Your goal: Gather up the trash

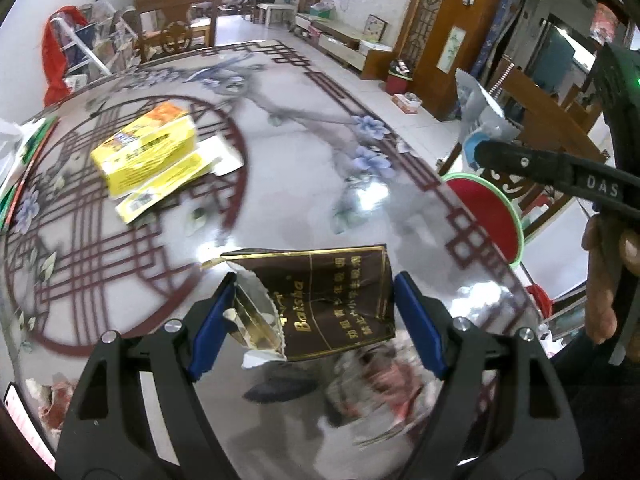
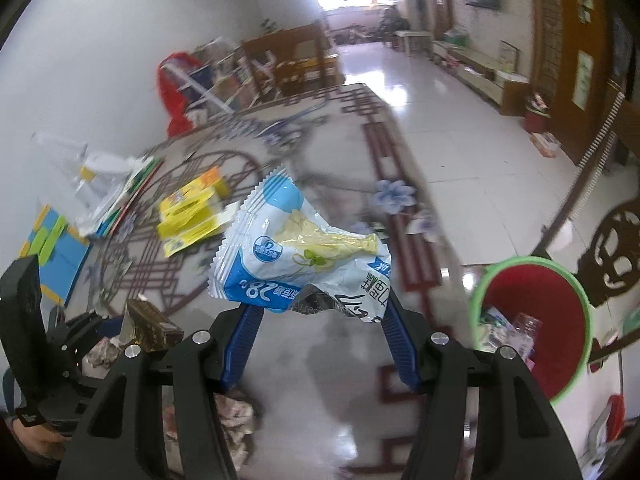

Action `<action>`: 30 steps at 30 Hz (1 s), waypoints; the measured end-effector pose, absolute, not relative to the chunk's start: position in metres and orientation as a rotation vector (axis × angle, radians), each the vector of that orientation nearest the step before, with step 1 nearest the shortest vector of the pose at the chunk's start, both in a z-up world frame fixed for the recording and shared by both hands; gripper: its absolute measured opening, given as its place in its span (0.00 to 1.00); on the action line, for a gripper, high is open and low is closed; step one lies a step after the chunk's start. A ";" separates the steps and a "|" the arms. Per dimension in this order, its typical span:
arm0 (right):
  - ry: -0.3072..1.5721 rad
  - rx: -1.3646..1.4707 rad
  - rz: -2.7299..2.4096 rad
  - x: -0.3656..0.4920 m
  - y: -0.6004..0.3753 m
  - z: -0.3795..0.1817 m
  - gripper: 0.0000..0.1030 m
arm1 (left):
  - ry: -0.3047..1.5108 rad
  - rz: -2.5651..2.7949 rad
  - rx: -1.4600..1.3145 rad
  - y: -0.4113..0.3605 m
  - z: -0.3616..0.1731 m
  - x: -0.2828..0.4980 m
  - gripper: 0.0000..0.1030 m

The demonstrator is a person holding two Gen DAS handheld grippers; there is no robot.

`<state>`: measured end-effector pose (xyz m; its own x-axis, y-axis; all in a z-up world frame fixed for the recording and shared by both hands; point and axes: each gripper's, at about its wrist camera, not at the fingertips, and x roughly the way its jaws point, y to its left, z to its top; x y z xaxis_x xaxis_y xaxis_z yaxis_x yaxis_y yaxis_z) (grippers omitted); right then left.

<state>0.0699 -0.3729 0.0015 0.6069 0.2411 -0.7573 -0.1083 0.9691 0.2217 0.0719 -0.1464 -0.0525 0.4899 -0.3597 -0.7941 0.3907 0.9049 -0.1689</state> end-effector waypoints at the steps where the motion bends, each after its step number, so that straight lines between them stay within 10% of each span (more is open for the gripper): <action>1: 0.893 0.173 0.190 0.069 -0.381 0.002 0.55 | 0.956 -0.465 0.040 -0.152 -0.052 0.073 0.73; 30: 0.888 0.472 -0.252 0.020 -0.618 -0.008 0.55 | 1.001 -0.863 0.063 -0.389 -0.027 0.133 0.73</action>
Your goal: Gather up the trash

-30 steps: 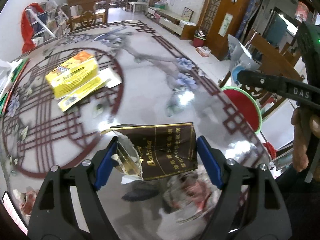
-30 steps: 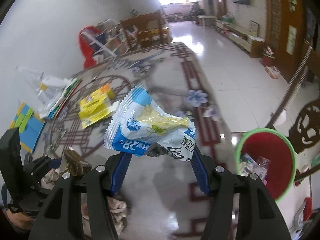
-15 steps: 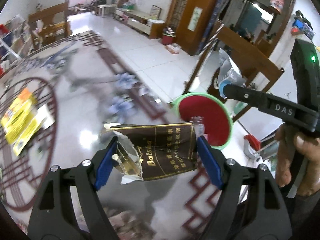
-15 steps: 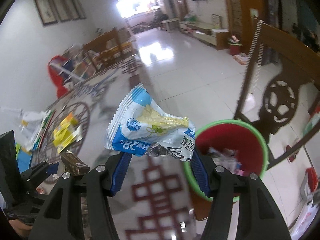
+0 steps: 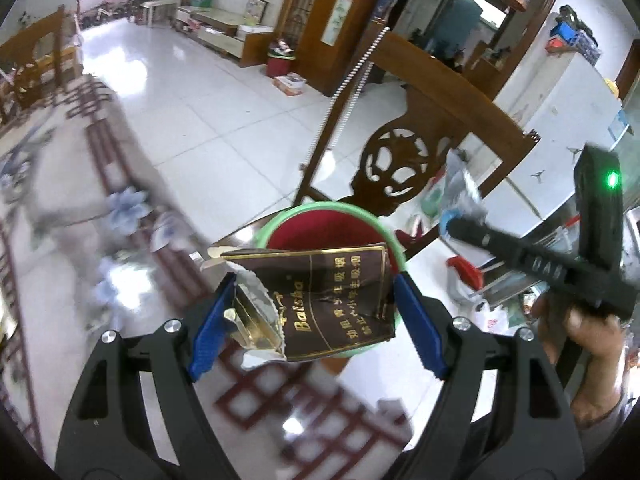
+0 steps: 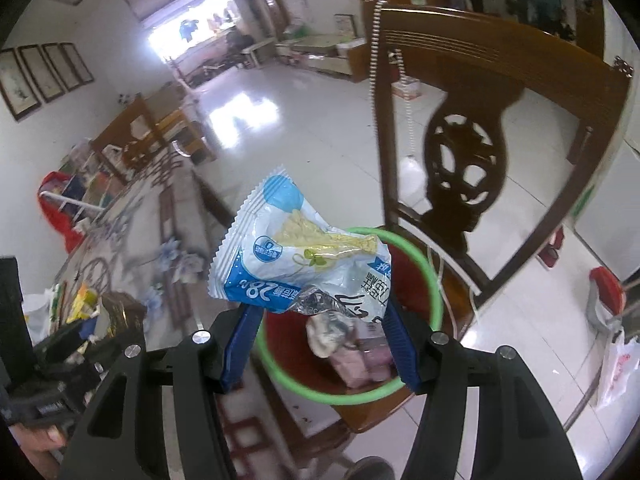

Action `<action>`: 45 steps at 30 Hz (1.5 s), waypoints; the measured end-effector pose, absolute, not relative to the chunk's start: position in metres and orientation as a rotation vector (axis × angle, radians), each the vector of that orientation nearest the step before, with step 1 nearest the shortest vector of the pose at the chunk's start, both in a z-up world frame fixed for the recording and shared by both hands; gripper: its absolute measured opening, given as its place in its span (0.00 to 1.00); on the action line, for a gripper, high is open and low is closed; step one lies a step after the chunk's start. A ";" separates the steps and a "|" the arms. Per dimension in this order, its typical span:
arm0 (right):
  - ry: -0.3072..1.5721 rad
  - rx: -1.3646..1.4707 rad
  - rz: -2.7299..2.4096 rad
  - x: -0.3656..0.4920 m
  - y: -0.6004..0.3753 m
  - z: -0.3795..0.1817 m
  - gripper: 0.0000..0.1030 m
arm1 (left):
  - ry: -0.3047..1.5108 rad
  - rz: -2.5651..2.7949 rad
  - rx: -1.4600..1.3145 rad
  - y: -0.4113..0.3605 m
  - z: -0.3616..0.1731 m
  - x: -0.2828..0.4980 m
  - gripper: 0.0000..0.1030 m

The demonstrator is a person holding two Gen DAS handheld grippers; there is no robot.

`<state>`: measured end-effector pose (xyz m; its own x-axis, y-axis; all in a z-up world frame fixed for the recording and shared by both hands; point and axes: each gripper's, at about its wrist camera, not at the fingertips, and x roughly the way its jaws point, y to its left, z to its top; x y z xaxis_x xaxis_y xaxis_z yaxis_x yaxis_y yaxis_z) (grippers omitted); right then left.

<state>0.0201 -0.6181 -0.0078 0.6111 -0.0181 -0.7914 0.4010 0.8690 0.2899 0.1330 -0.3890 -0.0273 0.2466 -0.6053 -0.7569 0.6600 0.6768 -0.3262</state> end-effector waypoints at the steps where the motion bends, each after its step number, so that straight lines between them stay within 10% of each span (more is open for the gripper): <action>1: 0.897 0.480 -0.256 0.020 -0.623 -0.012 0.55 | 1.013 -0.867 0.054 -0.397 -0.029 0.136 0.73; 32: 1.008 0.423 -0.242 0.034 -0.620 -0.041 0.59 | 1.195 -0.900 -0.112 -0.460 -0.050 0.177 0.79; 45: 0.974 0.405 -0.234 0.039 -0.610 -0.033 0.89 | 1.178 -0.845 -0.254 -0.416 -0.036 0.189 0.95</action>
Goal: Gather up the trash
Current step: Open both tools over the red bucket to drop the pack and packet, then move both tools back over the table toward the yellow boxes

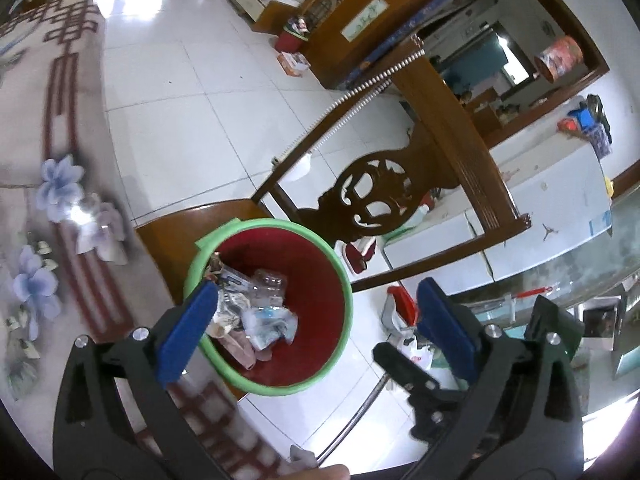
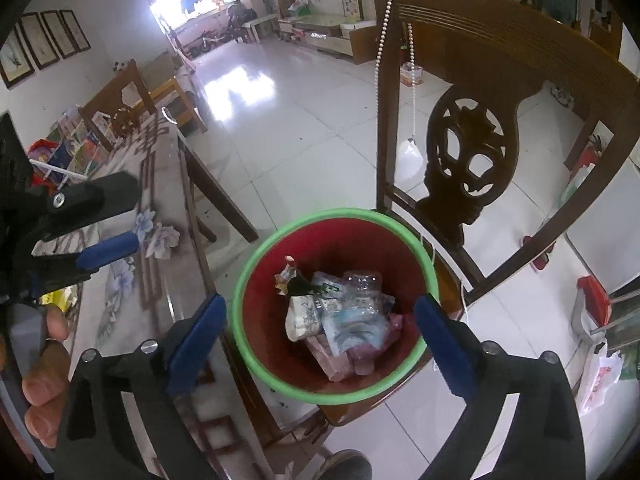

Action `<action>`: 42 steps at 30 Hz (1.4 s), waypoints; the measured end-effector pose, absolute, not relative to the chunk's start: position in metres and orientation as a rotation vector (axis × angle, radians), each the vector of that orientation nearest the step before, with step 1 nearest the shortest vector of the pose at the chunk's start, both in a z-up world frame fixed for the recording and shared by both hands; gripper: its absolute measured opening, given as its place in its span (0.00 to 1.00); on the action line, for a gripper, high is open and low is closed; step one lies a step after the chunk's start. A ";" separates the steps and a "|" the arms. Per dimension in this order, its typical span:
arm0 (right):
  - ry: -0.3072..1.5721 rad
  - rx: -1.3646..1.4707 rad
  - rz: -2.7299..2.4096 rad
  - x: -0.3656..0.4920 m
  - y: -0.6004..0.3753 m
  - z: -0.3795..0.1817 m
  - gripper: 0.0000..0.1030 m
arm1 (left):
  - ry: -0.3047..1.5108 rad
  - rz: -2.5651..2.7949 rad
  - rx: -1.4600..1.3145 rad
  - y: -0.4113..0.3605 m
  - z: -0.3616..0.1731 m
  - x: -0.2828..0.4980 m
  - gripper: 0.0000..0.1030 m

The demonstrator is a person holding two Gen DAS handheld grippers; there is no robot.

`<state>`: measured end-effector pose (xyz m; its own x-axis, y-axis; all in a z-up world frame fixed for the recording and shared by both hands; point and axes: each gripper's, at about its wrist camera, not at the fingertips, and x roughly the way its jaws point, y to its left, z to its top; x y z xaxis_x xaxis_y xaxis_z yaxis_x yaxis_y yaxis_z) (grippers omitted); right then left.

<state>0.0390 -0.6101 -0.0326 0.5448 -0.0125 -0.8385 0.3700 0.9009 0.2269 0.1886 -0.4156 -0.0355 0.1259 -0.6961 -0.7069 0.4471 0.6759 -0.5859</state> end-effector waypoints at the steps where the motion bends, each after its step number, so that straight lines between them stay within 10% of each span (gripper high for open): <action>1: 0.968 0.419 -0.220 0.039 -0.609 -0.032 0.89 | 1.168 -0.837 -0.247 -0.410 -0.033 0.187 0.95; 42: 1.002 0.065 0.207 0.115 -0.286 -0.021 0.89 | 1.001 -0.283 -0.212 0.005 -0.014 0.116 0.95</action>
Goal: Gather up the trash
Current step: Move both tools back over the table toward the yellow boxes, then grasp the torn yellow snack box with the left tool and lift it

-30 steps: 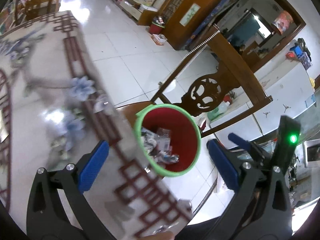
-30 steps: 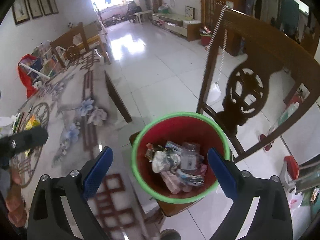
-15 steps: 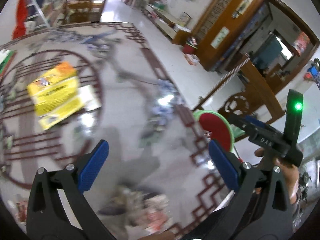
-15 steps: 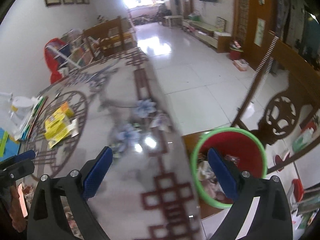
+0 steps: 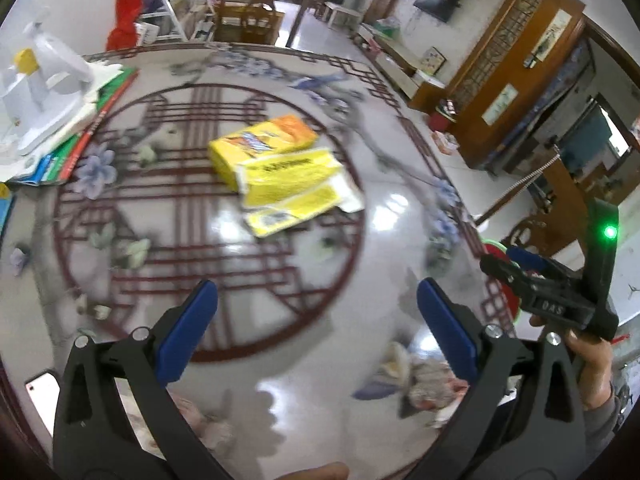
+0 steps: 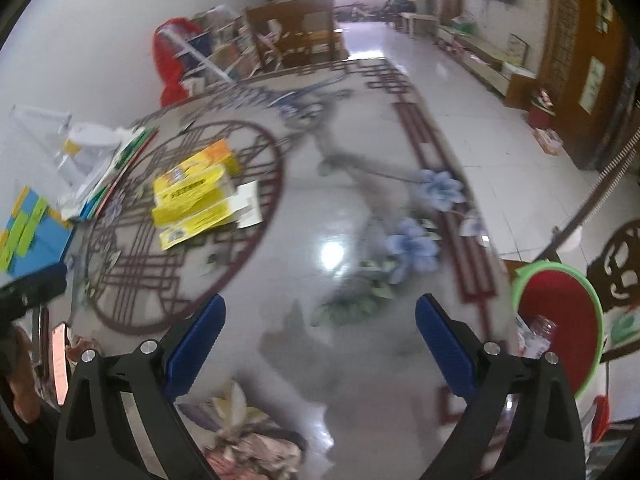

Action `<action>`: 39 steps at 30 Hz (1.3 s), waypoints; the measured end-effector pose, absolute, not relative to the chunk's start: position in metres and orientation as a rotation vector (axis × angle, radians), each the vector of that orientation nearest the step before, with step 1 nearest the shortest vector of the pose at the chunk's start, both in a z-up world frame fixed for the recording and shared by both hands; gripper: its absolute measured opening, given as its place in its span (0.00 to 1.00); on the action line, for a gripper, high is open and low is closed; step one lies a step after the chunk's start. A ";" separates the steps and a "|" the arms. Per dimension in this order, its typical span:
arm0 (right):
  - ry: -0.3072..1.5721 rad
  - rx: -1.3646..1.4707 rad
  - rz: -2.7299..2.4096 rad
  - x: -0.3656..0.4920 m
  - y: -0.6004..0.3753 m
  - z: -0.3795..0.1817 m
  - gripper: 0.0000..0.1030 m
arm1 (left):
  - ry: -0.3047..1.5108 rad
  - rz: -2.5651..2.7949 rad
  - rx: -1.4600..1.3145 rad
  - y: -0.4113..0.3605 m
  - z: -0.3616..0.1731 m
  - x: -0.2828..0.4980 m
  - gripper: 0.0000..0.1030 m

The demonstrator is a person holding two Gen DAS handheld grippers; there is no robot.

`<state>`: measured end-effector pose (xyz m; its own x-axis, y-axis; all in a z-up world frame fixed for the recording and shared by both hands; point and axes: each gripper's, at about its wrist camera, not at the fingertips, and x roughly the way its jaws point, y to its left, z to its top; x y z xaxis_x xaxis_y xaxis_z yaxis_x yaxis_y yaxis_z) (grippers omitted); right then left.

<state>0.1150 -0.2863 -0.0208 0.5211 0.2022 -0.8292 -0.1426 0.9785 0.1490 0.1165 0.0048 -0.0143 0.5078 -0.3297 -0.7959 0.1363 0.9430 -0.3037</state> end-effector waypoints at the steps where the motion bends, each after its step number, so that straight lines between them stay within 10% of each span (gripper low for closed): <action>1: 1.004 0.059 0.213 0.115 -0.281 -0.022 0.89 | 1.002 -0.277 -0.209 0.009 -0.015 0.118 0.95; 39: 1.008 0.077 0.348 0.120 -0.274 -0.014 0.90 | 1.112 0.227 -0.324 -0.044 -0.113 0.257 0.95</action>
